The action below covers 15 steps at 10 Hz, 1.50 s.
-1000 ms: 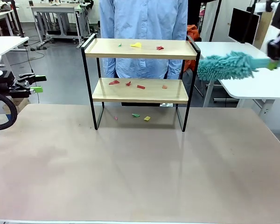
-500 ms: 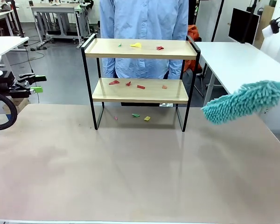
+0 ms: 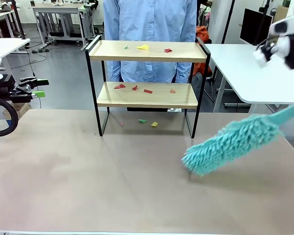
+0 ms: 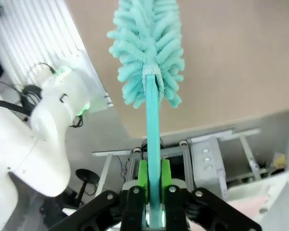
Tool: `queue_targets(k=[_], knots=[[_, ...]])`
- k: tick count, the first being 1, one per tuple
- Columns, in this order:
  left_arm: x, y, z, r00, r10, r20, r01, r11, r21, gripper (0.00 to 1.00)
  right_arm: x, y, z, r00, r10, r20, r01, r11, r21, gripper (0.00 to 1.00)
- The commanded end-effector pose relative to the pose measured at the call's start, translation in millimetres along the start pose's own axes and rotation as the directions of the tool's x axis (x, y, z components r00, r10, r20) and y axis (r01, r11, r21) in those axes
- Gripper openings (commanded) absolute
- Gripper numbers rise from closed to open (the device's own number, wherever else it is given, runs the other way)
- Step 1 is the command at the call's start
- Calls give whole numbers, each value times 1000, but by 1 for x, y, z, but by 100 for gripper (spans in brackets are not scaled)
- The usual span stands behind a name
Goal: Clean the shelf.
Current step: Clean the specific section of the Shelf indicated by the human with the Duster.
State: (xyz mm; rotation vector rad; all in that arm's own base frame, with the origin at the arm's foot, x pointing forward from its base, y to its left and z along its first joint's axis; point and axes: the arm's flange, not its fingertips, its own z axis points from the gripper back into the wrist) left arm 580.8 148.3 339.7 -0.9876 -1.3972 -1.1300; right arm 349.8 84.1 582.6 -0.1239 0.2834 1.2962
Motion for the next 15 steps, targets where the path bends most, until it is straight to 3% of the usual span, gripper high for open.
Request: queue_targets(k=[1,4,5,15], knots=[[2,0,0,1000,-6,-4,6,1000,-4,100,23,0,-20,993,103,50,-105,993,54,13],[2,0,0,1000,-6,-4,6,1000,-4,100,34,-7,-26,991,93,93,-101,991,92,13],[2,0,0,1000,-6,-4,6,1000,-4,100,41,5,-31,995,95,38,-98,991,86,13],[2,0,0,1000,-6,-4,6,1000,-4,100,41,5,-31,995,95,38,-98,991,86,13]])
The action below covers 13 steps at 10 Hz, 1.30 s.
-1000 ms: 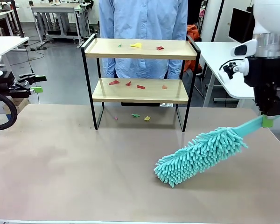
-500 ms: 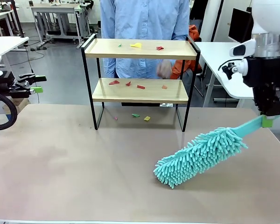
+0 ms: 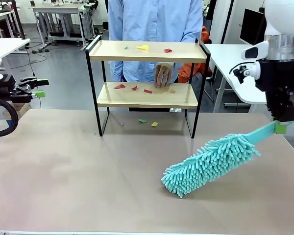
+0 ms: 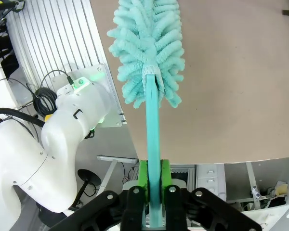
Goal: Clean the shelf.
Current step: Clean the specific section of the Shelf indicated by the human with the Duster.
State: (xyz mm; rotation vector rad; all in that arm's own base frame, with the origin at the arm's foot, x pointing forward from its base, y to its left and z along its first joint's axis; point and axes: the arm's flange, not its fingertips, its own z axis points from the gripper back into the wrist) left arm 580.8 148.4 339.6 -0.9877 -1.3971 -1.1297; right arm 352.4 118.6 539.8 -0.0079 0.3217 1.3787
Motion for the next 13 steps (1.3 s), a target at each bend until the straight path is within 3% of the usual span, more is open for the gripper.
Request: queue_targets(k=[1,11,13], knots=[[2,0,0,1000,-6,-4,6,1000,-4,100,-3,2,1,1000,-1,-2,1,1000,-5,13],[2,0,0,1000,-6,-4,6,1000,-4,100,0,0,0,1000,0,0,0,1000,0,13],[2,0,0,1000,-6,-4,6,1000,-4,100,9,23,15,996,-69,56,71,996,-47,13]])
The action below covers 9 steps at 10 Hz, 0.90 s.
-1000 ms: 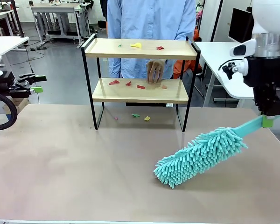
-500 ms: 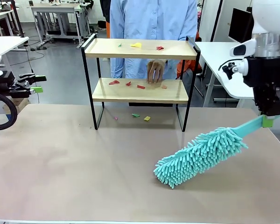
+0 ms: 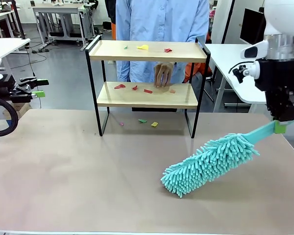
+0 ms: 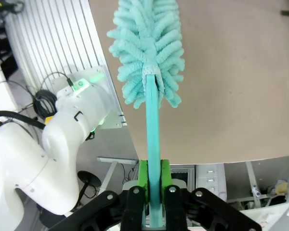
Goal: Clean the shelf.
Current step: Clean the specific section of the Shelf indicated by the human with the Duster.
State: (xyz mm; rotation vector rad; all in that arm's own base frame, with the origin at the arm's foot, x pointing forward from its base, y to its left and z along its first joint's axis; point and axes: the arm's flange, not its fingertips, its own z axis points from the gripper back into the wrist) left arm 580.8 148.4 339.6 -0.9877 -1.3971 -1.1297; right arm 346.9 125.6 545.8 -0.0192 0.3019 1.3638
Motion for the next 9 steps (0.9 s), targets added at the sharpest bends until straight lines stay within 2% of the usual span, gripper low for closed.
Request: queue_targets(k=[1,3,4,5,7,8,9], knots=[[2,0,0,1000,-6,-4,6,1000,-4,100,14,32,24,982,-140,126,145,989,-35,13],[2,0,0,1000,-6,-4,6,1000,-4,100,29,62,45,897,-334,289,340,940,31,13],[2,0,0,1000,-6,-4,6,1000,-4,100,39,75,54,824,-451,345,455,887,73,13],[2,0,0,1000,-6,-4,6,1000,-4,100,51,91,65,729,-546,413,544,828,134,13],[2,0,0,1000,-6,-4,6,1000,-4,100,74,114,72,603,-646,468,668,730,147,13],[2,0,0,1000,-6,-4,6,1000,-4,100,83,122,77,462,-722,515,797,593,117,13],[2,0,0,1000,-6,-4,6,1000,-4,100,101,117,75,413,-750,516,814,559,161,13]])
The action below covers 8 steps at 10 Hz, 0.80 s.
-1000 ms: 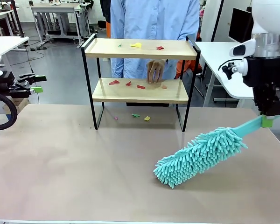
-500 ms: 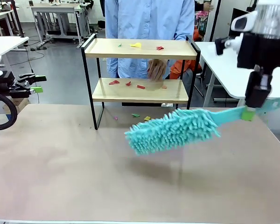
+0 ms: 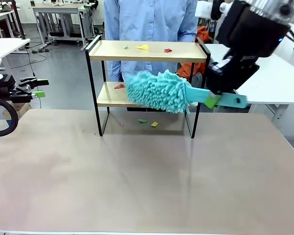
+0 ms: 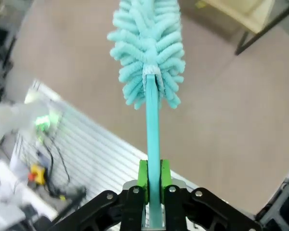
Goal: Clean the shelf.
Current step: Clean the specific section of the Shelf indicated by the human with the Duster.
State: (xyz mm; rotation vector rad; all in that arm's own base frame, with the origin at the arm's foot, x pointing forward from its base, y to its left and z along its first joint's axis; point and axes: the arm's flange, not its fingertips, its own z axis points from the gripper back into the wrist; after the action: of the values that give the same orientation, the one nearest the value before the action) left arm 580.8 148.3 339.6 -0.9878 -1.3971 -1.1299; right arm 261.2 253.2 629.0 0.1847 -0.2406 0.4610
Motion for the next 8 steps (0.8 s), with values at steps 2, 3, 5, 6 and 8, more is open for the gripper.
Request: queue_targets(k=[2,3,5,6,8], knots=[[2,0,0,1000,-6,-4,6,1000,-4,100,14,6,-30,999,-45,-26,46,997,60,13],[2,0,0,1000,-6,-4,6,1000,-4,100,3,9,-12,999,-45,8,45,999,-17,13],[2,0,0,1000,-6,-4,6,1000,-4,100,3,9,-12,999,-45,8,45,999,-17,13],[2,0,0,1000,-6,-4,6,1000,-4,100,3,9,-12,999,-45,8,45,999,-17,13],[2,0,0,1000,-6,-4,6,1000,-4,100,5,11,-17,999,-46,1,46,999,-5,13]])
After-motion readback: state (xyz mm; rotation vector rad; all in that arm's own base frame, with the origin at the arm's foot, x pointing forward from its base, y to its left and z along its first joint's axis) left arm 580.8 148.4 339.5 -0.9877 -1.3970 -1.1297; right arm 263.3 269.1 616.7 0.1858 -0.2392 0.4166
